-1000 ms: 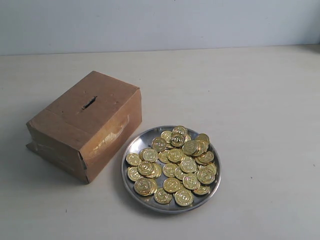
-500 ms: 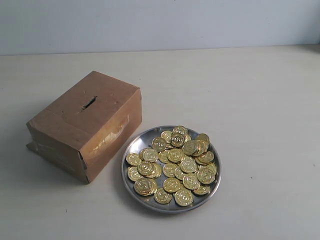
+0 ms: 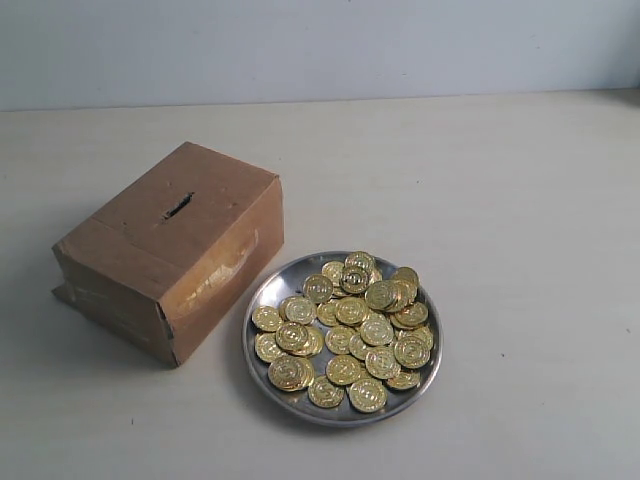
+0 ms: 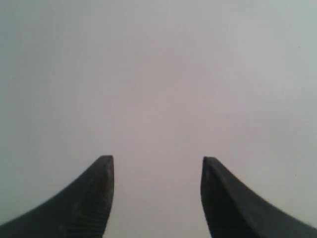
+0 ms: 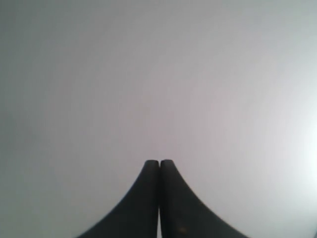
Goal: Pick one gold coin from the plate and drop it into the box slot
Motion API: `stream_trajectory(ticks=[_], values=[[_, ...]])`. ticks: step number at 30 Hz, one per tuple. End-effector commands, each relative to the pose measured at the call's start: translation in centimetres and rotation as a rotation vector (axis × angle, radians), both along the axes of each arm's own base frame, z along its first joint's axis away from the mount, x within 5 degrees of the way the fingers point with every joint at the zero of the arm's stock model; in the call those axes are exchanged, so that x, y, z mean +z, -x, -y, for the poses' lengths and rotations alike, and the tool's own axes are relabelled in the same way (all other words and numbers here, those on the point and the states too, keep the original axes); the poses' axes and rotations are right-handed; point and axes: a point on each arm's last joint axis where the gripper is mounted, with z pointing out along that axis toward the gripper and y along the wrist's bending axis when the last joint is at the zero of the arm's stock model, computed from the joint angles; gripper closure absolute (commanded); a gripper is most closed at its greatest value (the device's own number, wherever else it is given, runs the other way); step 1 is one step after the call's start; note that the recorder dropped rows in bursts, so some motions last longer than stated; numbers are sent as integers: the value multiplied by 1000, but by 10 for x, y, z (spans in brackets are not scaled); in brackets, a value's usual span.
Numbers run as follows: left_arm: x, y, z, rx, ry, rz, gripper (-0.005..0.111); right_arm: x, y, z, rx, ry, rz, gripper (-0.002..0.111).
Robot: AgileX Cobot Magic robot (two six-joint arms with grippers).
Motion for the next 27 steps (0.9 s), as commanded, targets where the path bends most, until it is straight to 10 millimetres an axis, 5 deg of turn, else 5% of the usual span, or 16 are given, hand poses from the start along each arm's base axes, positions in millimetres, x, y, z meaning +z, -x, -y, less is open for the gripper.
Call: stream_trajectory(ticks=[1, 7, 11, 27], values=[[-30, -13, 0, 15, 2, -56, 54, -26, -19, 9, -101, 47, 116, 108], [-87, -29, 1, -7, -10, -225, 54, -104, -54, 14, -108, 58, -124, 108], [-99, -32, 1, -3, -9, -236, 54, -140, -63, 16, -101, 48, -230, 108], [-101, -32, 1, -6, -11, -253, 54, -146, -65, 9, -7, 144, -273, 108]])
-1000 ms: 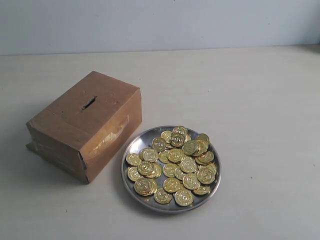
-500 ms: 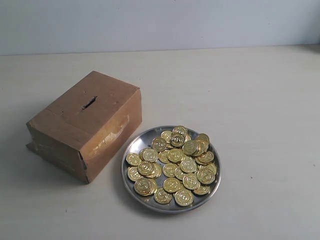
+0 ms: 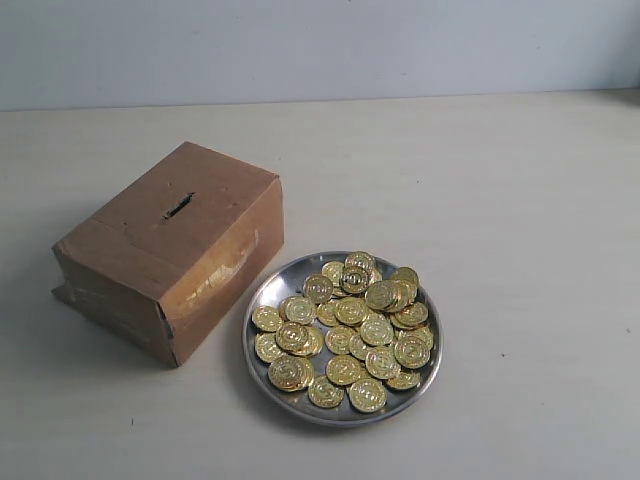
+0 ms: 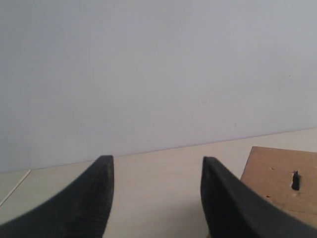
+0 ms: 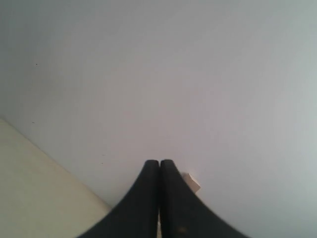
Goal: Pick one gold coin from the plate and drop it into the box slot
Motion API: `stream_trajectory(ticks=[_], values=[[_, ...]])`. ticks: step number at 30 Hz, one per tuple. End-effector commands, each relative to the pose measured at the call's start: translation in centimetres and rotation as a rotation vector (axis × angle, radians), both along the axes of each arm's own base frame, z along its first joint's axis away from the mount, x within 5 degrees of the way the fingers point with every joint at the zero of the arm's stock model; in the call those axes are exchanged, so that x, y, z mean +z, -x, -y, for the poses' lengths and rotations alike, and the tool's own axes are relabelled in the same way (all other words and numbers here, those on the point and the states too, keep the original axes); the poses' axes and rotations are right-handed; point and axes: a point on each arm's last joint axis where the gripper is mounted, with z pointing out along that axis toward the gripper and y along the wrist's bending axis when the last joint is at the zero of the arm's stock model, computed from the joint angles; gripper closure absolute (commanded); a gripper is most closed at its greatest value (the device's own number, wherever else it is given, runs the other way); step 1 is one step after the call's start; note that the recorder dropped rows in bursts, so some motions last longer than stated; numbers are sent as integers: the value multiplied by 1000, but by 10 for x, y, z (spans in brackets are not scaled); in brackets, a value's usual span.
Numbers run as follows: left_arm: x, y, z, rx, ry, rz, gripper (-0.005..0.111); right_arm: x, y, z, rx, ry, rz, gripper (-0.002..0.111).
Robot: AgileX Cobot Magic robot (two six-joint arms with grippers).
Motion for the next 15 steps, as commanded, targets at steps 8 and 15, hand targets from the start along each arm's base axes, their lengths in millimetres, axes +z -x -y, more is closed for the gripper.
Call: stream_trajectory(ticks=[8, 15], values=[[-5, 0, 1, -16, -5, -47, 54, -5, 0, -1, 3, 27, -38, 108], [-25, 3, 5, -58, -24, -270, 54, -14, -1, -1, 11, 23, -146, 108]])
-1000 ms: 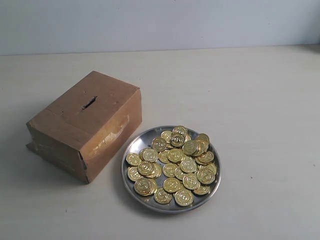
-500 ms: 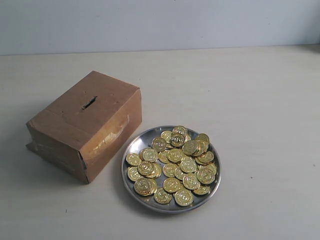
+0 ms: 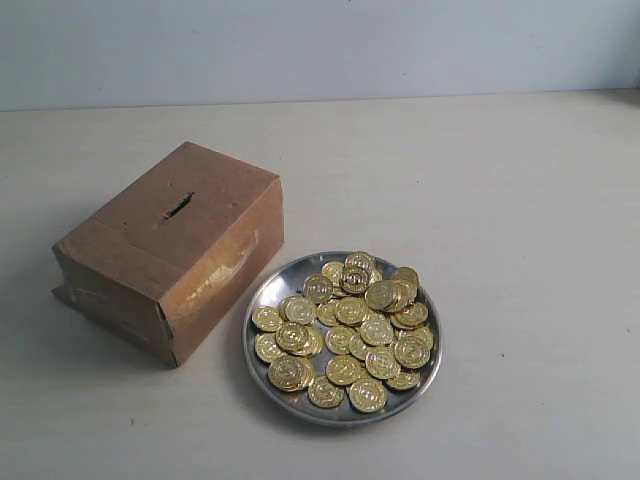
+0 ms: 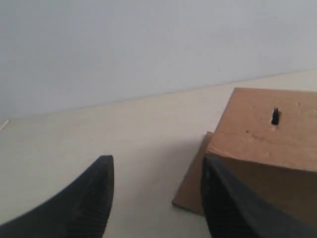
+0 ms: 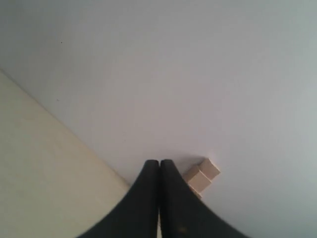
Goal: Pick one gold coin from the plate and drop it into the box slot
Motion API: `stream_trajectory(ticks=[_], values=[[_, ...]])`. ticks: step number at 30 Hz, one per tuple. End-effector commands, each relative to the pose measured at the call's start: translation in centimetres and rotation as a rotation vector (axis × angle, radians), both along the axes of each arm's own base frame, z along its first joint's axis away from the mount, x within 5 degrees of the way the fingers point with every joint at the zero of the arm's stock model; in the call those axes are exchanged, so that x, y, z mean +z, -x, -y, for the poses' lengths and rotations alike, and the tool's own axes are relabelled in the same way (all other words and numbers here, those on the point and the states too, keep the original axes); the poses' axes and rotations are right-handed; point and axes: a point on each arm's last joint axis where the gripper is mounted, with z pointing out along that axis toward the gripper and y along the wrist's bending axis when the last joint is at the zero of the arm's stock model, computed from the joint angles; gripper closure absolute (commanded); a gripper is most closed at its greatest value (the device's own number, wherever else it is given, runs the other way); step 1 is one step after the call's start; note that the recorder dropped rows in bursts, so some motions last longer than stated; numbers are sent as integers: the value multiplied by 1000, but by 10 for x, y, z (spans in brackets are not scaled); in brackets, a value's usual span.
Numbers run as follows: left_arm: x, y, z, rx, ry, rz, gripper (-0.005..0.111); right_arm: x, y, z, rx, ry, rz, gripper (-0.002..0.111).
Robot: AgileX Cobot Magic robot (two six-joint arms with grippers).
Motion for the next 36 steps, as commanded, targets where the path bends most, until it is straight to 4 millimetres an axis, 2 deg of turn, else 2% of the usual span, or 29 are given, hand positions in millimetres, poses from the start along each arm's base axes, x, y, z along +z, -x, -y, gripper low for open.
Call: stream_trajectory(ticks=[1, 7, 28, 30, 31, 34, 35, 36], values=[[-10, 2, 2, -26, -10, -105, 54, -9, 0, -1, 7, 7, -79, 108], [-12, 3, 2, -28, -11, -122, 54, -24, 1, -2, 23, -14, -251, 108], [-12, 3, 2, -28, -14, -124, 55, -26, 1, -2, 24, -17, -275, 108], [-12, 3, 2, -28, -14, -124, 62, -26, 1, -2, 24, -17, -275, 108], [-12, 3, 2, -28, -13, -121, 69, -26, 1, -2, 24, -17, -275, 108], [-11, 2, 2, -25, -12, -108, 101, -26, 1, -2, 24, -17, -275, 108], [-10, 2, 2, -25, -17, -105, 106, -26, 1, -2, 24, -17, -275, 108], [-10, 2, 2, -24, -17, -105, 106, -26, 1, -2, 24, -17, -275, 108]])
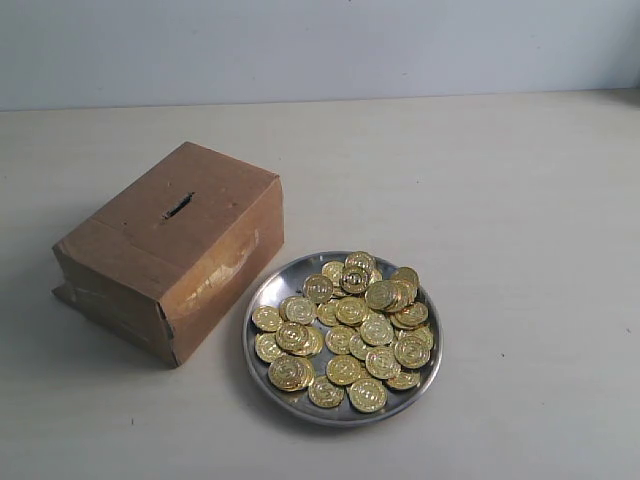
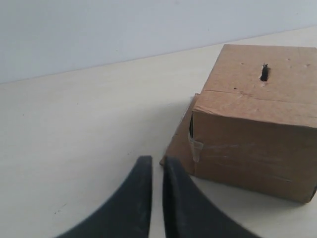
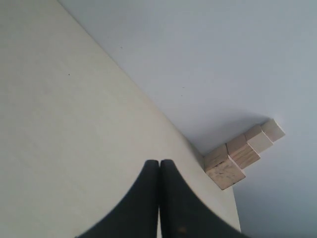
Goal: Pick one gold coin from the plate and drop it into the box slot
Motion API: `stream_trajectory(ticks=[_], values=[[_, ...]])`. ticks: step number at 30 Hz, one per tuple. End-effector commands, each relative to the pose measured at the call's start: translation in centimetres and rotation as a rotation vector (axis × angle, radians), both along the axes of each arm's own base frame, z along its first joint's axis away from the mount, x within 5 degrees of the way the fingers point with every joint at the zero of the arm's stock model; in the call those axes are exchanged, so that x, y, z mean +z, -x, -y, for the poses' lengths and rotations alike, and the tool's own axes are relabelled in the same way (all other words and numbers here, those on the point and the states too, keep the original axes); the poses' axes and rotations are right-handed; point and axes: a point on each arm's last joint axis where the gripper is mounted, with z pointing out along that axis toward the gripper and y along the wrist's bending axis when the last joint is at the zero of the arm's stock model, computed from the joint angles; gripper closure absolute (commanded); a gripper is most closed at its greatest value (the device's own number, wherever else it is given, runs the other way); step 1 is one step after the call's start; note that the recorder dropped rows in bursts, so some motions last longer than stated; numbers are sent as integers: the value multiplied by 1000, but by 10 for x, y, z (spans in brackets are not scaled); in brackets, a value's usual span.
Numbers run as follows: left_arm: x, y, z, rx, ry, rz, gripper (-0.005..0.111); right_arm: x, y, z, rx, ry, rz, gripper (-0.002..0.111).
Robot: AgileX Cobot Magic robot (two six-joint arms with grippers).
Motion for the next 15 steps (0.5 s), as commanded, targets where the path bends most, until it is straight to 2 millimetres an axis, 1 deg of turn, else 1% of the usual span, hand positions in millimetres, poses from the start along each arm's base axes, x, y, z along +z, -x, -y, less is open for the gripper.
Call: stream_trajectory(ticks=[1, 7, 9, 15], values=[[2, 0, 0, 1, -6, 29, 106, -1, 0, 0, 3, -6, 4, 108], [1, 0, 0, 1, -6, 27, 106, -1, 0, 0, 1, -12, 5, 108], [1, 0, 0, 1, -6, 27, 106, -1, 0, 0, -8, -60, 6, 108], [1, 0, 0, 1, -6, 27, 106, -2, 0, 0, -51, -290, 3, 108]])
